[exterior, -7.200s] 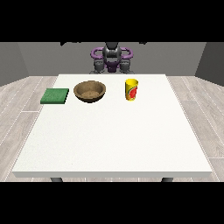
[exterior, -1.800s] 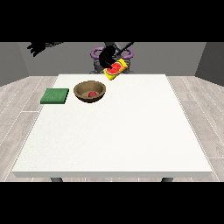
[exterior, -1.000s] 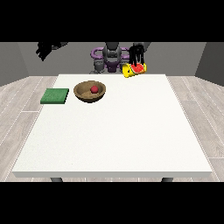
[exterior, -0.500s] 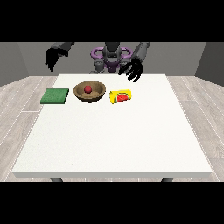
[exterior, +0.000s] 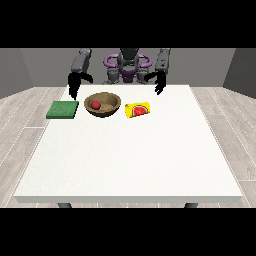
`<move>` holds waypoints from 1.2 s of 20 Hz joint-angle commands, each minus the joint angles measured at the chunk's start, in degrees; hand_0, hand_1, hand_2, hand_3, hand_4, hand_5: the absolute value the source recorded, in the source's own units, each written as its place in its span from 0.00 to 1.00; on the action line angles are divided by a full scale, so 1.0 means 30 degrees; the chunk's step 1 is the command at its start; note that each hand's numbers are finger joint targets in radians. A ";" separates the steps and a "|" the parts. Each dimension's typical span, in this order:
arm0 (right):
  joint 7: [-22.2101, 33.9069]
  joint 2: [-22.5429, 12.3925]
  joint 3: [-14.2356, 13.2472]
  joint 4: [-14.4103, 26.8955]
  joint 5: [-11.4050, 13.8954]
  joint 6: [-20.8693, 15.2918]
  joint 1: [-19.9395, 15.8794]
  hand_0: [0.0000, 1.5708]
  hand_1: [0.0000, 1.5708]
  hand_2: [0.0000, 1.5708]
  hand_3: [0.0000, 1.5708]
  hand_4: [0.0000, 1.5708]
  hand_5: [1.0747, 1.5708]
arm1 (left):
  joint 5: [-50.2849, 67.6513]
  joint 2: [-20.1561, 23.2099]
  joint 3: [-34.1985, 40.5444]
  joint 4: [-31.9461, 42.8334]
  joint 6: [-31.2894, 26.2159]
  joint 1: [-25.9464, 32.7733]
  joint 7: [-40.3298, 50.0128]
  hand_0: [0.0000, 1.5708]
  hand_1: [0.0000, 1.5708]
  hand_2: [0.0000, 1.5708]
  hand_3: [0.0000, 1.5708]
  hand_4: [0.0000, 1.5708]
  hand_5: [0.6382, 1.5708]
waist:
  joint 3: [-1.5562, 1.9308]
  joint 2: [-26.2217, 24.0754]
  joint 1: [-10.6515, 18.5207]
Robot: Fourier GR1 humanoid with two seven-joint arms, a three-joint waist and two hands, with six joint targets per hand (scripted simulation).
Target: Pick the cup and pour the ball into the bowl, then pick the bowl and place it on the pad
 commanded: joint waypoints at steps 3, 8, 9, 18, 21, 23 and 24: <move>-0.2688 0.0095 -0.0081 0.4049 0.0462 0.0315 -0.0700 0.00 0.00 0.00 0.00 0.32 1.00 | 0.1052 0.0349 0.0327 -0.1289 -0.1931 0.0997 -0.0695 0.00 0.00 0.00 0.00 0.59 0.86 | 0.0067 -0.0019 0.0303; -0.4409 0.0730 0.0395 0.6645 0.1168 -0.0171 -0.0660 0.00 0.00 0.00 0.00 0.27 1.00 | 0.0557 0.0208 -0.0185 -0.2159 -0.2203 0.2526 -0.0528 0.00 0.00 0.00 0.00 0.60 0.85 | 0.0069 -0.0845 0.0431; -0.5181 0.1171 0.0634 0.6897 0.1100 0.0292 -0.0508 0.00 0.00 0.00 0.00 0.26 1.00 | 0.0456 0.0425 0.0873 -0.2255 -0.1623 0.0562 0.0795 0.00 0.00 0.00 0.00 0.60 0.85 | 0.0071 -0.0523 -0.0199; -0.9035 -0.0404 -0.0757 1.2431 0.0754 0.1552 -0.1876 0.00 0.00 0.00 0.00 0.22 1.00 | -0.0038 0.0721 0.0507 -0.5505 -0.2705 0.1042 0.2325 0.00 0.00 0.00 0.00 0.61 0.85 | 0.0078 0.0616 0.0492; -0.8799 0.0912 0.0272 1.2220 0.1294 0.0419 -0.2466 0.00 0.00 0.00 0.00 0.23 1.00 | -0.0043 0.0381 0.1106 -0.3823 -0.2471 0.1312 0.1145 0.00 0.00 0.00 0.00 0.61 0.84 | 0.0066 0.0219 -0.0231; -0.9848 0.1075 -0.0310 1.2769 0.1098 -0.0196 -0.2934 0.00 0.00 0.00 0.00 0.23 1.00 | -0.0112 0.0553 0.0262 -0.5130 -0.2991 0.1713 0.0878 0.00 0.00 0.00 0.00 0.61 0.84 | 0.0073 0.1195 0.1021; -0.9065 0.0979 -0.0012 1.2805 0.1122 0.0376 -0.1817 0.00 0.00 0.00 0.00 0.26 1.00 | 0.0664 0.1442 0.1297 -0.5273 -0.3687 0.2114 0.1798 0.00 0.00 0.00 0.00 0.61 0.84 | 0.0067 -0.0122 0.0513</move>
